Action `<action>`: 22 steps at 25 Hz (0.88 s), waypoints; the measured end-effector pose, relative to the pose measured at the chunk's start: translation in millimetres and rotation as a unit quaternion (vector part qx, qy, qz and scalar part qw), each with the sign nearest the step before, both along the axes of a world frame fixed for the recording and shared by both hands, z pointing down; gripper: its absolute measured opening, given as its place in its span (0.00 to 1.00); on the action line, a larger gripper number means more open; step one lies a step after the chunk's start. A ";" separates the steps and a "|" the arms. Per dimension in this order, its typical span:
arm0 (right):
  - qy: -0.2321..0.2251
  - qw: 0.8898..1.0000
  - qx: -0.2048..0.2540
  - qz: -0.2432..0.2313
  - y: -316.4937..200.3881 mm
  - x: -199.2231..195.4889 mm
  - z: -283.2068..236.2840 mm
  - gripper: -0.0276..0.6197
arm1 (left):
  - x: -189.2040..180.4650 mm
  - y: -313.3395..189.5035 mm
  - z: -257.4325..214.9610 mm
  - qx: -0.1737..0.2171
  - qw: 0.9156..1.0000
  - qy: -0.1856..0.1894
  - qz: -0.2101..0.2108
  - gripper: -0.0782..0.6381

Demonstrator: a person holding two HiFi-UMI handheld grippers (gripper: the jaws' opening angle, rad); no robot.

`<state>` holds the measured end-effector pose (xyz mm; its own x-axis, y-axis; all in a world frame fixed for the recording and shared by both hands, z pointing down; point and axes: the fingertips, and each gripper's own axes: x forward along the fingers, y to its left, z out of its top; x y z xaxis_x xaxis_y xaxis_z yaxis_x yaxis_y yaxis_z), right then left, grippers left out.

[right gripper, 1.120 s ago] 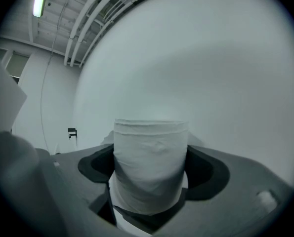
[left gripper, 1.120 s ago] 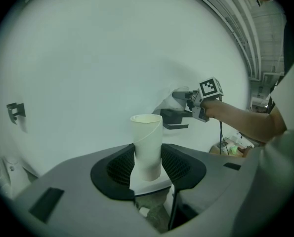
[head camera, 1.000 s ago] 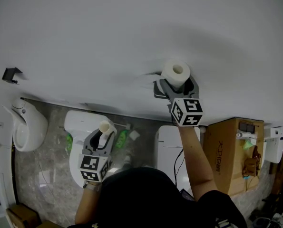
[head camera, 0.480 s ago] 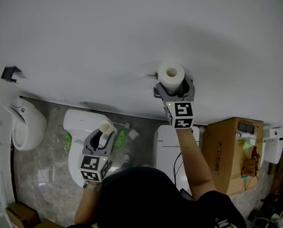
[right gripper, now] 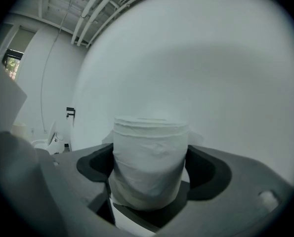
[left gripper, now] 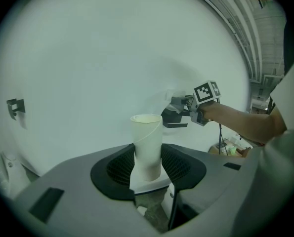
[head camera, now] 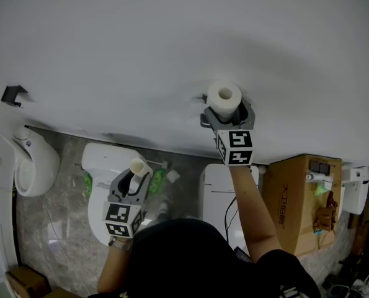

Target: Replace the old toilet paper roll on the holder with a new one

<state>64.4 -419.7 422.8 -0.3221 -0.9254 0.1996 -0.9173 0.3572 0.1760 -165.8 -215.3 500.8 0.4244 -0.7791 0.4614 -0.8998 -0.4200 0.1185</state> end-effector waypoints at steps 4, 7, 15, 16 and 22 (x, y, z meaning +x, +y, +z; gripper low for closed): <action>0.011 1.000 -0.014 0.007 4.0 6.4 5.7 0.74 | 0.0 1.8 -1.7 0.004 1.000 0.001 0.003 0.36; 0.015 1.000 -0.016 0.010 6.7 9.2 7.1 0.76 | 1.6 3.9 -2.0 0.004 1.000 0.001 0.005 0.36; -0.026 0.999 -0.036 0.010 25.8 14.7 6.5 0.78 | 4.6 13.8 -2.3 0.005 1.000 0.003 0.016 0.36; -0.032 0.999 -0.040 0.010 29.4 15.6 6.3 0.78 | 5.3 15.1 -2.8 0.005 1.000 0.004 0.018 0.36; -0.047 0.998 -0.046 0.014 60.0 23.7 5.2 0.78 | 11.1 23.9 -4.2 0.011 0.999 0.009 0.031 0.36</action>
